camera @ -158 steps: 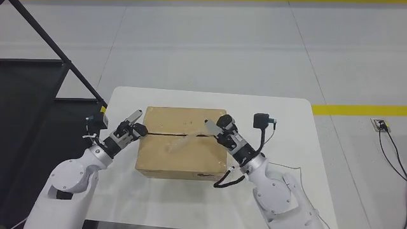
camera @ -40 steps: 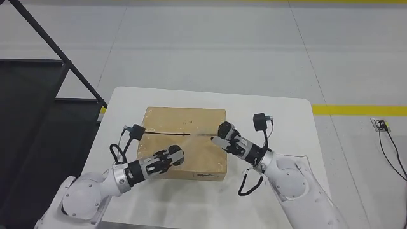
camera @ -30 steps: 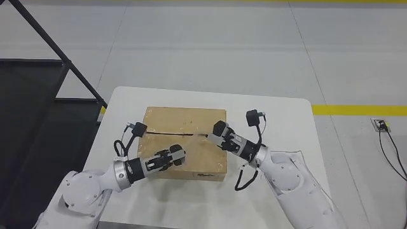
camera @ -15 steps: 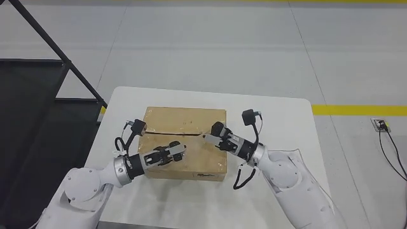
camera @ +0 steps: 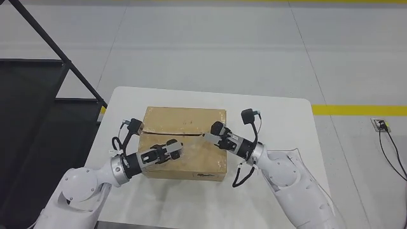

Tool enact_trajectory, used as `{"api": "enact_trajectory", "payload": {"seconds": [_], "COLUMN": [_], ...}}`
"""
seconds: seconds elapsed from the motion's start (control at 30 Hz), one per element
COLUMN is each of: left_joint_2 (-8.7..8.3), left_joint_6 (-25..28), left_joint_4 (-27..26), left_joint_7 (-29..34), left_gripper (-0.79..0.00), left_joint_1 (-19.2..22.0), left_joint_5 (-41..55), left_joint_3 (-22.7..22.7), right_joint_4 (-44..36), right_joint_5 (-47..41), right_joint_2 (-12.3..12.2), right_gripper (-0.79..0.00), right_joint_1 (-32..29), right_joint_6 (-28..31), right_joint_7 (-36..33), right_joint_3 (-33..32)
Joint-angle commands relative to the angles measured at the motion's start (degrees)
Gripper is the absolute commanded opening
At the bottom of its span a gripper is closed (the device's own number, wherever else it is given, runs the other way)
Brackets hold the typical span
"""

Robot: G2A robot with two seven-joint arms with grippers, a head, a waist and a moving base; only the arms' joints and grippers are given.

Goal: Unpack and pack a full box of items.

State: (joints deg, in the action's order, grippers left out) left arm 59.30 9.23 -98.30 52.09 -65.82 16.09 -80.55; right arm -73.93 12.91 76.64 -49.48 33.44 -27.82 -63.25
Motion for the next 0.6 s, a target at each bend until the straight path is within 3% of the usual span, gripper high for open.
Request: {"api": "enact_trajectory", "payload": {"seconds": [0.0, 0.57], "left_joint_2": [-0.04, -0.41], "left_joint_6": [0.02, 0.98], "left_joint_4": [-0.07, -0.82], "left_joint_7": [-0.04, -1.74], "left_gripper": [-0.406, -0.413], "left_joint_1": [-0.07, -1.69], "left_joint_5": [0.18, 1.42], "left_joint_3": [-0.11, -2.33], "right_joint_4": [0.16, 0.82], "right_joint_5": [-0.09, -0.80], "right_joint_2": [0.00, 0.04], "right_gripper": [0.000, 0.000], "right_joint_1": [0.04, 0.34], "right_joint_6": [-0.05, -0.68], "right_joint_7": [0.18, 0.82], "right_joint_3": [-0.01, 0.29]}}
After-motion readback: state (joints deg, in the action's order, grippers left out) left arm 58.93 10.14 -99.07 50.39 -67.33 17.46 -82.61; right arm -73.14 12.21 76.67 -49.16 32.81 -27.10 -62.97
